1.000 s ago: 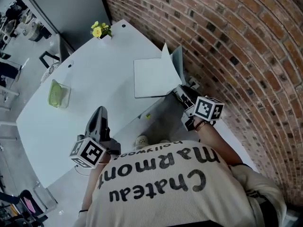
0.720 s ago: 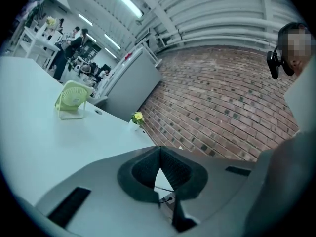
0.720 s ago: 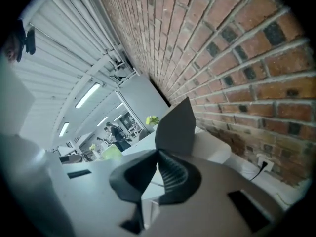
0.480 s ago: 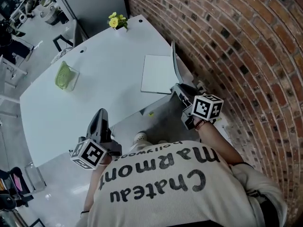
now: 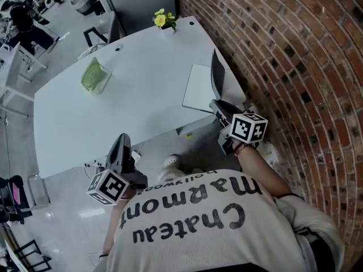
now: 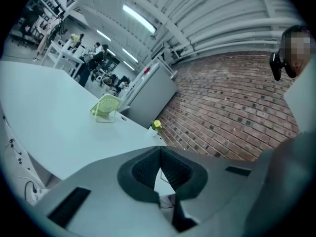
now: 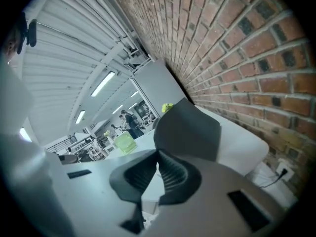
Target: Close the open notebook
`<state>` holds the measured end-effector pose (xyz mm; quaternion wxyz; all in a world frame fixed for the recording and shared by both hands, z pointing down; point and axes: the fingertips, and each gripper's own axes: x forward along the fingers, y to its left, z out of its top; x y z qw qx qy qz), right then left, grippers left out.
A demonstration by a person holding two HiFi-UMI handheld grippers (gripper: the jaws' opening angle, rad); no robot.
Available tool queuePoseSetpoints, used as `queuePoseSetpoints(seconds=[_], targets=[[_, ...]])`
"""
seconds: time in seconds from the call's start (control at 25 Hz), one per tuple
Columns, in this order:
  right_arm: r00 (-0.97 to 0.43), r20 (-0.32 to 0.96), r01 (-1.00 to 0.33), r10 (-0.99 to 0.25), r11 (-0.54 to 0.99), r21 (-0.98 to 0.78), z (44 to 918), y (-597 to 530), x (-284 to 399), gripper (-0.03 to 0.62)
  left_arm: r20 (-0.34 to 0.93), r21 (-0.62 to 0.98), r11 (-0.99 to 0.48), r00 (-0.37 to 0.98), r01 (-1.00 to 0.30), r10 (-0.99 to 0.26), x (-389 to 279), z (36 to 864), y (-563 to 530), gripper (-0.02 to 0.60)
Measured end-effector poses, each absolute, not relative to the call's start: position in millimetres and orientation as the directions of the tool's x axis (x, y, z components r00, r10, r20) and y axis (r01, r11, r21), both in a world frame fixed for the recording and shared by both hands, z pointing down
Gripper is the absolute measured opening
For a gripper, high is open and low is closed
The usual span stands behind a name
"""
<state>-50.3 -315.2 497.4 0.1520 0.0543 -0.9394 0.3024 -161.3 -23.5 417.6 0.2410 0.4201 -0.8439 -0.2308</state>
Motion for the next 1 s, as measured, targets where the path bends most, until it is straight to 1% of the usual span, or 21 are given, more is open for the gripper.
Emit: queuePoseSetpoints(seconds=[0.48,1.0], targets=[[-0.924,0.373,-0.141,0.089,0.826,-0.546,521,-297,-84,0.014,0.248,0.595,0.633,-0.636,-0.496,-0.731,-161,428,21,0.0],[-0.886,0.436,-0.12,0.161,0.827,-0.549,547,-286,-105,0.017,0.273,0.604,0.665,-0.67,-0.44,-0.691,-170,441,30,0.0]])
